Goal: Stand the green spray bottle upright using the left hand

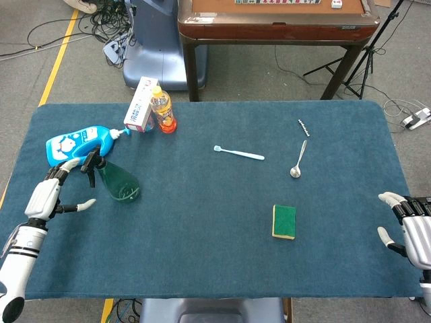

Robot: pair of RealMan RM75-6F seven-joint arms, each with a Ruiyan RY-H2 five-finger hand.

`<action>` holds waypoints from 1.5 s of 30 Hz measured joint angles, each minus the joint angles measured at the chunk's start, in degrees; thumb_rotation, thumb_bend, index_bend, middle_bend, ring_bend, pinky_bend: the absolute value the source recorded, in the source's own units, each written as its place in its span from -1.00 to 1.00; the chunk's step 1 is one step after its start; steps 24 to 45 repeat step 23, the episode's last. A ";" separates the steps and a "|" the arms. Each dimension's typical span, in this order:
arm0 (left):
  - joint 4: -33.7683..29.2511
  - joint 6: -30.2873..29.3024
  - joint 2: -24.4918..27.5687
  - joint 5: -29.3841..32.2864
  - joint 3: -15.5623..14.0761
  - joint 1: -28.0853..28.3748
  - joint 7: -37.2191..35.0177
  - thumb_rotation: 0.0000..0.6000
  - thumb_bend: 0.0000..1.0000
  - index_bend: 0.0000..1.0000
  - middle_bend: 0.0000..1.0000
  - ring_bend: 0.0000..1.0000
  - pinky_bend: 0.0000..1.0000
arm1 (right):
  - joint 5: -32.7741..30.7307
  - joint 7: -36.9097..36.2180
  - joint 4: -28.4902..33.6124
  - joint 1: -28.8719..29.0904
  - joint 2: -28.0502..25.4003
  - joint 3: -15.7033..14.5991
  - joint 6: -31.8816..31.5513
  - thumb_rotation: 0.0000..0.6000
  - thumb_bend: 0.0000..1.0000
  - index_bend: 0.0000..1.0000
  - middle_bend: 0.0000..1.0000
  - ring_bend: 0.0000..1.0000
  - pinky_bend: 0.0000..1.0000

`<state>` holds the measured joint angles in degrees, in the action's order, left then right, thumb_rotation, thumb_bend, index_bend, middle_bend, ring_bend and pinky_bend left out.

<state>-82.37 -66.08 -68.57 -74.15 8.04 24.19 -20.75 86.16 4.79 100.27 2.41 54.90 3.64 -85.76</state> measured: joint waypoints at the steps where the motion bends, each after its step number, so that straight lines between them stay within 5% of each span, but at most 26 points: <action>1: -0.83 -0.90 0.66 0.27 -0.21 -0.81 1.36 0.78 -0.77 -0.82 -0.82 -1.00 -1.00 | 0.11 -0.20 0.00 0.05 -0.04 -0.05 0.10 1.00 -0.40 -0.53 -0.52 -0.61 -0.53; 5: -4.02 -3.55 2.94 0.66 -1.19 -3.27 5.89 1.00 -0.68 -0.81 -0.82 -1.00 -1.00 | 0.85 -1.64 -0.01 0.28 -0.27 -0.39 0.59 1.00 -0.39 -0.53 -0.52 -0.61 -0.53; 20: -12.79 -18.82 5.68 -6.13 -5.45 -12.57 21.63 1.00 -0.67 -0.76 -0.82 -1.00 -1.00 | 3.48 -3.69 -1.20 0.73 0.84 -1.93 1.34 1.00 -0.39 -0.53 -0.52 -0.61 -0.53; 45: -13.77 -19.95 5.55 -7.07 -5.99 -13.51 23.99 1.00 -0.67 -0.76 -0.82 -1.00 -1.00 | 3.68 -3.53 -1.32 0.66 1.07 -2.03 1.12 1.00 -0.39 -0.53 -0.52 -0.61 -0.53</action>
